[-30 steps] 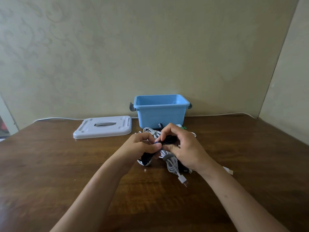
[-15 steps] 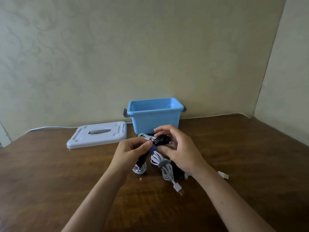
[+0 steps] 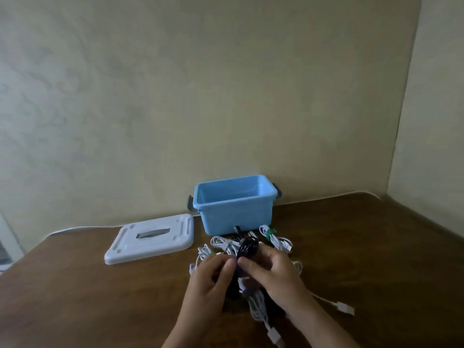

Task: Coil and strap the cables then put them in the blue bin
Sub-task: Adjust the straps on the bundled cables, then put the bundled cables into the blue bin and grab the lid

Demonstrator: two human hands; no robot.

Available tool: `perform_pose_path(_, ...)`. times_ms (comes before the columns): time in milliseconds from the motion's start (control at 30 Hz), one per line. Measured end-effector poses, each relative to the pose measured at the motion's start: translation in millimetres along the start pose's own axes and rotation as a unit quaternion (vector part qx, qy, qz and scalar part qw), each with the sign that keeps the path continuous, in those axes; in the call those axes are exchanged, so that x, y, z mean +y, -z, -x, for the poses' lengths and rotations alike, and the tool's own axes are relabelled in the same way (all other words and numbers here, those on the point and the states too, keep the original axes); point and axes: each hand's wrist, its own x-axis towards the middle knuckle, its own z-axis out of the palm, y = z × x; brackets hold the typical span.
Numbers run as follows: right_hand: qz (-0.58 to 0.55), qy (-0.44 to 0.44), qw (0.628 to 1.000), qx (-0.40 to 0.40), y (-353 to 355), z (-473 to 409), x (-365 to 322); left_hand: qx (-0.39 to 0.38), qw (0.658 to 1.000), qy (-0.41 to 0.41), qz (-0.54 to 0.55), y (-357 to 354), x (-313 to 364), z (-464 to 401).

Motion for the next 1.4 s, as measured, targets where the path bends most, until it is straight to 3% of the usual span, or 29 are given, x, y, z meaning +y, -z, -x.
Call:
perform_pose_path(100, -0.017, -0.019, 0.999, 0.033, 1, -3, 3, 0.051, 0.995, -0.007, -0.079, 13, -13, -5)
perform_pose_path(167, -0.040, -0.032, 0.997, 0.051, 2, -5, 4, 0.083, 0.980, 0.061, -0.172, 21, -17, -8)
perform_pose_path(233, -0.061, -0.031, 0.995, 0.072, 3, -5, 1, 0.055, 0.952, 0.171, -0.248, 23, -14, -9)
perform_pose_path(333, -0.108, -0.043, 0.989, 0.092, 6, -8, 0, -0.022, 0.924, 0.252, -0.287, 15, -4, -7)
perform_pose_path(467, -0.128, -0.035, 0.987, 0.091, 14, -12, -4, -0.058, 0.914, 0.271, -0.297, 14, 1, -6)
perform_pose_path(633, -0.094, -0.003, 0.992, 0.086, 37, -23, -28, -0.056, 0.942, 0.288, -0.163, 43, -7, -5)
perform_pose_path(800, -0.029, 0.027, 0.993, 0.107, 58, -50, -54, 0.013, 0.968, 0.249, 0.001, 67, 9, -6)
perform_pose_path(1133, 0.036, 0.103, 0.986, 0.128, 59, -171, -105, 0.100, 0.993, 0.048, 0.027, 69, 56, -133)
perform_pose_path(1267, 0.096, 0.098, 0.982, 0.131, 48, -220, -96, 0.100, 0.993, -0.009, -0.054, 49, 30, -199)
perform_pose_path(1400, 0.279, 0.061, 0.956, 0.062, 47, -240, -66, 0.017, 0.977, 0.024, -0.210, 26, -9, -224)
